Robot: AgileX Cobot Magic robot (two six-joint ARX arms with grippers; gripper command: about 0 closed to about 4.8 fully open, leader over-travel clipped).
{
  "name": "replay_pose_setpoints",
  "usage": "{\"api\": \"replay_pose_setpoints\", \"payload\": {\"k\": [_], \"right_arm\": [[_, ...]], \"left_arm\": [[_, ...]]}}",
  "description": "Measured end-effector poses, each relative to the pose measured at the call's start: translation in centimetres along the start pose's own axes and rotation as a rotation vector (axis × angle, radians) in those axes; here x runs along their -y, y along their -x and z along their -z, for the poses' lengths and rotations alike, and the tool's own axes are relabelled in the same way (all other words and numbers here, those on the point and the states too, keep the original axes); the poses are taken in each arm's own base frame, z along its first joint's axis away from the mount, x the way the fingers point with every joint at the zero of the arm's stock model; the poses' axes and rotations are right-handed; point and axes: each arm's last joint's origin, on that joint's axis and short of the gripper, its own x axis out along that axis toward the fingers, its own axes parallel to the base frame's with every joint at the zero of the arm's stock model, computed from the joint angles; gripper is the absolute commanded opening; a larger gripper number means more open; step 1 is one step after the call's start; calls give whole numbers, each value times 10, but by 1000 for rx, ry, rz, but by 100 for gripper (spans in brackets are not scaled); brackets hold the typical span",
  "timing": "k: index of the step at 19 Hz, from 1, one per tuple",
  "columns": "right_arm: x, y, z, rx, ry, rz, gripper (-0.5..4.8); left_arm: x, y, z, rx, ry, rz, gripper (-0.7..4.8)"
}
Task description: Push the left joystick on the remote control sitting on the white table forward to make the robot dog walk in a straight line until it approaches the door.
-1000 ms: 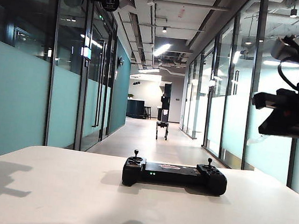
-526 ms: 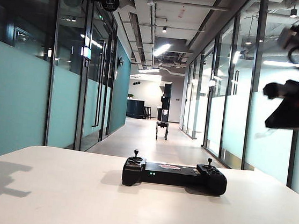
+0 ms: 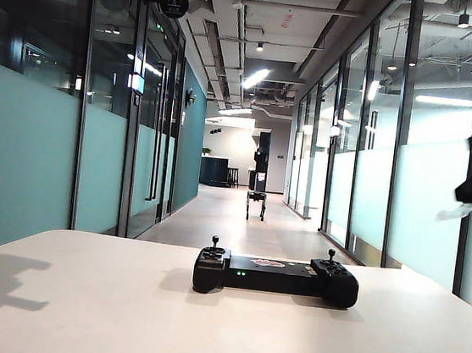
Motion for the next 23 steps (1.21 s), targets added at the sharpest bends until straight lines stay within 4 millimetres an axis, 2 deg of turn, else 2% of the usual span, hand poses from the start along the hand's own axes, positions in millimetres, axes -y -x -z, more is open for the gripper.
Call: {"api": "replay_pose_setpoints", "payload": {"k": [7,15,23], "right_arm": [[1,17,6,18,-1,19,-7],[4,30,28,40,-5,28,-7],[17,41,29,87,-36,134,-7]], "left_arm": [[0,0,0,0,0,0,-5],[0,0,0,0,0,0,-5],[0,0,0,0,0,0,-5]]}}
